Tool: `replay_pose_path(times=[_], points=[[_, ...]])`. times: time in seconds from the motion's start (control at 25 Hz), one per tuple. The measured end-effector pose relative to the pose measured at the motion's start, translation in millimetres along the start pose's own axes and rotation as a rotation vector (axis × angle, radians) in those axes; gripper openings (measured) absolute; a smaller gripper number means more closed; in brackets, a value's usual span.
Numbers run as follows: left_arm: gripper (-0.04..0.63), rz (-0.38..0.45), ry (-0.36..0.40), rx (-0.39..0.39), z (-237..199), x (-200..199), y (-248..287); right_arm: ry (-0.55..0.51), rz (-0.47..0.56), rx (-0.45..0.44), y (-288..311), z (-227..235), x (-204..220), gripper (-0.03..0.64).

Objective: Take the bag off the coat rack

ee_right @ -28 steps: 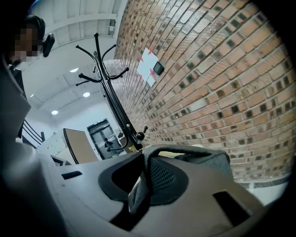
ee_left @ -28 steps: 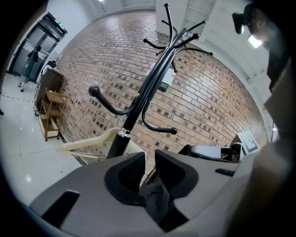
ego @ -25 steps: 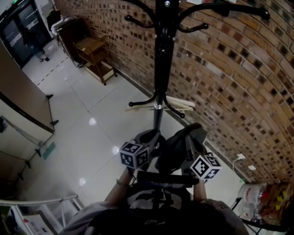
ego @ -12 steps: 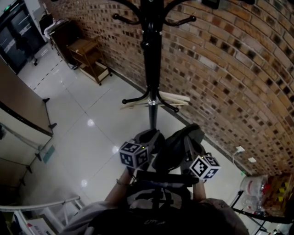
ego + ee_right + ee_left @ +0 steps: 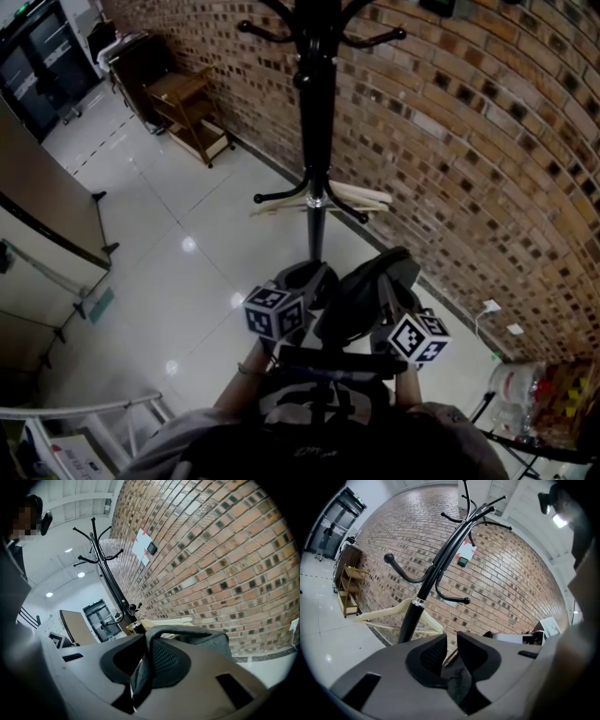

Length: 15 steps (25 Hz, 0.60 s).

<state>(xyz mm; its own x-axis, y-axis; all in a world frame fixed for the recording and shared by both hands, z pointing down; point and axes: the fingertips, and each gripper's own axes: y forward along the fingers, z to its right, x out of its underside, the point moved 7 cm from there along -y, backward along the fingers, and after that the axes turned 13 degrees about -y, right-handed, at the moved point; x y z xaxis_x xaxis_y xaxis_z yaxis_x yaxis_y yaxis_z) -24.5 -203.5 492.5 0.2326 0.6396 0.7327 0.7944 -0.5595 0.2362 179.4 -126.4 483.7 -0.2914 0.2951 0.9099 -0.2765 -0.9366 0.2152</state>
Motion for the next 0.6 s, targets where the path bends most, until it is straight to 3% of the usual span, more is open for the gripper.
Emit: replay_pose_path(times=[0.6], points=[[0.077, 0.023, 0.0, -0.036, 2.6, -0.7, 0.2, -0.01, -0.007, -0.004, -1.7, 4.2, -5.0, 0.041]])
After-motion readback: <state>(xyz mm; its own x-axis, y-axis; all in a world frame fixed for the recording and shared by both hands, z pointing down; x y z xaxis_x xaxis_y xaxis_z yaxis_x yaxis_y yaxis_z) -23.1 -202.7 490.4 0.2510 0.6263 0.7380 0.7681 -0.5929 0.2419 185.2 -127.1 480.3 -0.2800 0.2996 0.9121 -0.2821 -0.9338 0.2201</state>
